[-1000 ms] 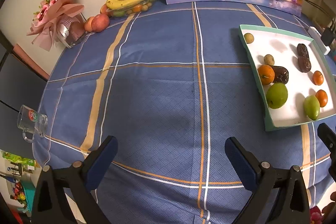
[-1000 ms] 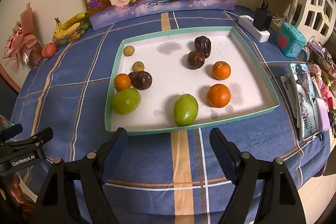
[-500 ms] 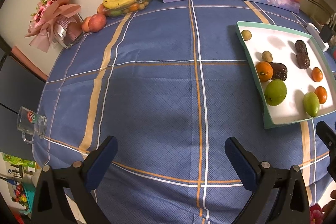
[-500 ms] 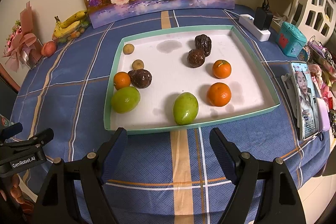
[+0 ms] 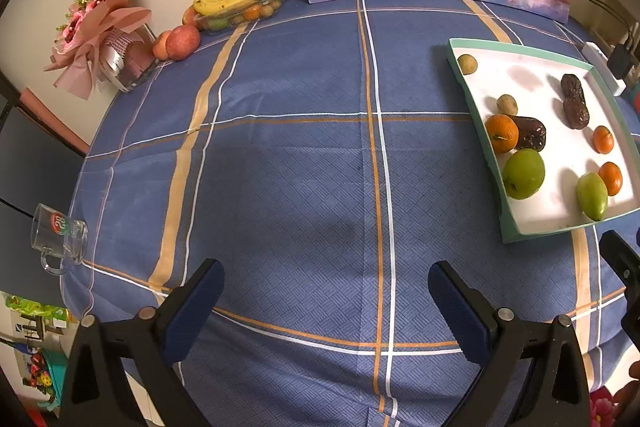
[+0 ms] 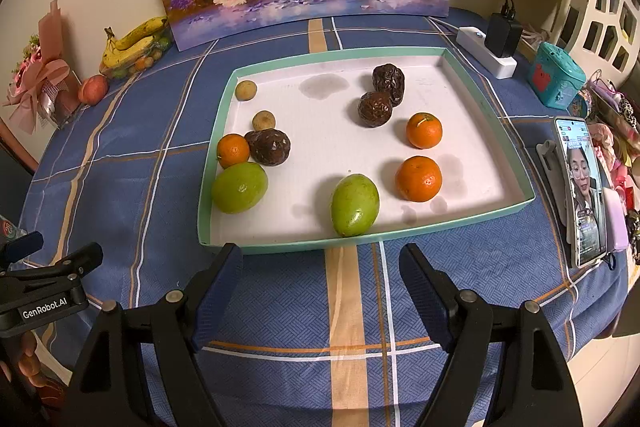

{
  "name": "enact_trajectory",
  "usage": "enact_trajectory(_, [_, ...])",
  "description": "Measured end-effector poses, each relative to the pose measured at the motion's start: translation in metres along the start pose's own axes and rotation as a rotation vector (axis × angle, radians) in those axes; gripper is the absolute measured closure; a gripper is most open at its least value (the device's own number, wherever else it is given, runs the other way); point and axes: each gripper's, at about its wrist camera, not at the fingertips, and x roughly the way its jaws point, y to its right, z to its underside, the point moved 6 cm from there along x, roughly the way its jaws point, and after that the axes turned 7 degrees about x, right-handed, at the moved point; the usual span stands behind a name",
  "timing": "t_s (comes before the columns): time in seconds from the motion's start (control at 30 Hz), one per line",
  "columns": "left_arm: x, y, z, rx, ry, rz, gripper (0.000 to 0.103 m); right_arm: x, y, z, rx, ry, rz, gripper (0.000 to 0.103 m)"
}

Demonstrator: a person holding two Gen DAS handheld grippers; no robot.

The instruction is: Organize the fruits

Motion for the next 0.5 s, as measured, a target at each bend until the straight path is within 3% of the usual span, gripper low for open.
enact_trajectory(0.5, [-0.0007, -0.0010, 0.0008, 0.002, 0.002, 0.000, 0.000, 0.0018, -0.0006, 0.0013, -0.014, -0.012, 0.001, 0.022])
